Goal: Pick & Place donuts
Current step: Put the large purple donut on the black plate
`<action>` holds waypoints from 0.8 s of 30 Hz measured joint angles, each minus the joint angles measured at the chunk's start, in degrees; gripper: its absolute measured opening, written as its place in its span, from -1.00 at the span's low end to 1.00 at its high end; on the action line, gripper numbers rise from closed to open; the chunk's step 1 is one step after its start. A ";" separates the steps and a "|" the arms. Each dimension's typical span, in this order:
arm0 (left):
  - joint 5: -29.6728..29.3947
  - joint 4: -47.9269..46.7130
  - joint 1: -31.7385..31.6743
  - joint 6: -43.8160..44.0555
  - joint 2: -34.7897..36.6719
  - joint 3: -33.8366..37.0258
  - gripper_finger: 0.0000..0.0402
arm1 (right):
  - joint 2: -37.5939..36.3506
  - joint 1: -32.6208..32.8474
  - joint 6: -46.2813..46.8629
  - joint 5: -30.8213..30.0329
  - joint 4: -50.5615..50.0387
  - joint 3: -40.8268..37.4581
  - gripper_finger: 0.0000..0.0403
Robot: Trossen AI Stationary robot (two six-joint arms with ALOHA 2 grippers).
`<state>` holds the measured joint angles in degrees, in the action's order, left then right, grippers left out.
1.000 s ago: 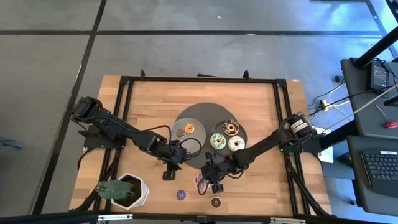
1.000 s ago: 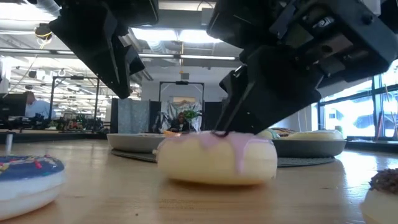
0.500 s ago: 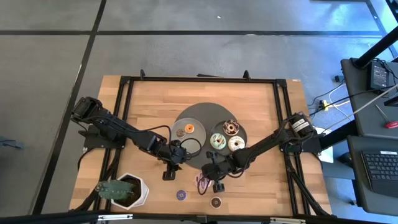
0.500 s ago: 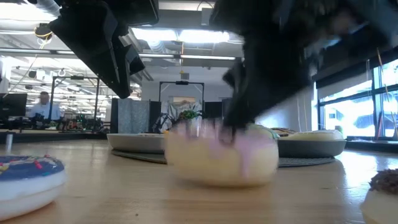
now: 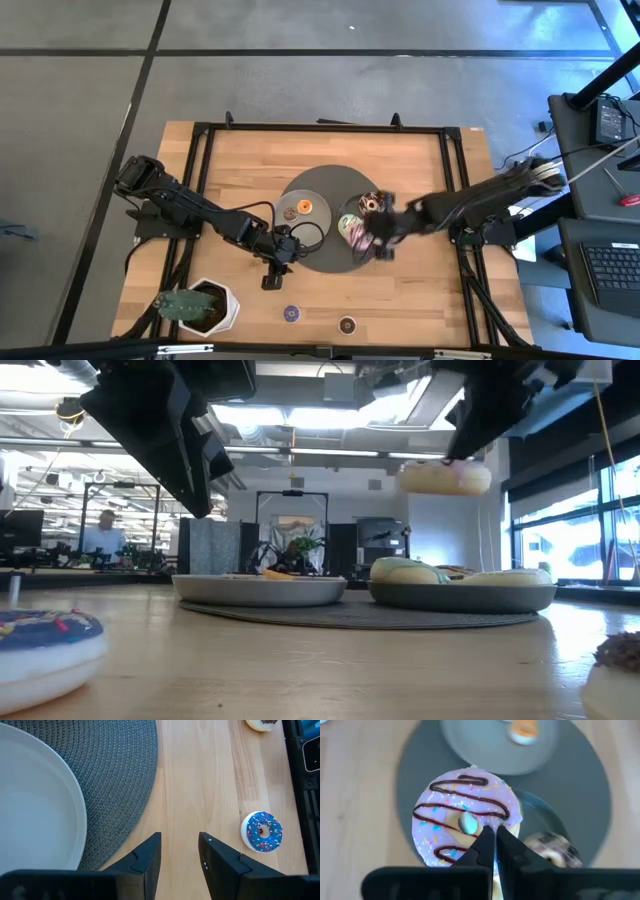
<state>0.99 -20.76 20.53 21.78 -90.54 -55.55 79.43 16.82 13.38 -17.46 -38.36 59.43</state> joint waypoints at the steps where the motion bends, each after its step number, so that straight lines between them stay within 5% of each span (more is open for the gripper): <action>1: -0.09 0.02 0.00 0.00 0.00 0.00 -0.38 | -2.19 -1.67 0.07 0.74 0.17 -1.88 -0.96; 10: -1.67 0.01 0.00 -2.47 -0.02 0.00 -0.37 | -6.68 -15.09 -2.91 12.39 12.99 -16.63 -0.97; 24: -3.54 0.01 0.00 -2.54 -0.02 0.00 -0.37 | -6.55 -18.23 -3.42 15.46 14.37 -18.66 -0.94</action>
<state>-2.55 -20.75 20.53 19.25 -90.56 -55.55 72.88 -1.41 9.96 -2.00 -23.99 40.77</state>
